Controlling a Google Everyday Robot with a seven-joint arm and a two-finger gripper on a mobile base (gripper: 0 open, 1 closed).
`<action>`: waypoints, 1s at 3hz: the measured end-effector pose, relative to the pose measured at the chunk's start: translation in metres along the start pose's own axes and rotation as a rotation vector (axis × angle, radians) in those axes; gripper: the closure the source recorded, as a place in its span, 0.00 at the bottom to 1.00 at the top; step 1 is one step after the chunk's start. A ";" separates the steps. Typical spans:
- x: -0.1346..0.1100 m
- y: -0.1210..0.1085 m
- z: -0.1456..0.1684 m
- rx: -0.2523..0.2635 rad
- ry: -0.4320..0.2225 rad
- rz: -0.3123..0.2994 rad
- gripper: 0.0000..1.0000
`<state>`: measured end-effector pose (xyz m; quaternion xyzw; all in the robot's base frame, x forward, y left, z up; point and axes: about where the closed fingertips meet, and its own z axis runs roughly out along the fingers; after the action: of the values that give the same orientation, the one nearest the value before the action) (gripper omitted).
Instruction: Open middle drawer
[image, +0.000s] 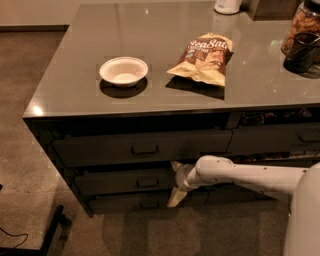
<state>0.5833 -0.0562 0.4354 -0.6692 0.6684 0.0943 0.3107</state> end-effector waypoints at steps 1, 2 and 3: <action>0.004 -0.008 0.027 -0.030 0.012 0.009 0.00; 0.004 -0.008 0.027 -0.030 0.012 0.009 0.00; 0.005 -0.004 0.030 -0.066 0.023 0.028 0.00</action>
Offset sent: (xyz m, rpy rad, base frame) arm 0.0252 0.0112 -0.0310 -0.0265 0.0469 -0.0004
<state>0.5963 -0.0444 0.4098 -0.6709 0.6776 0.1128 0.2792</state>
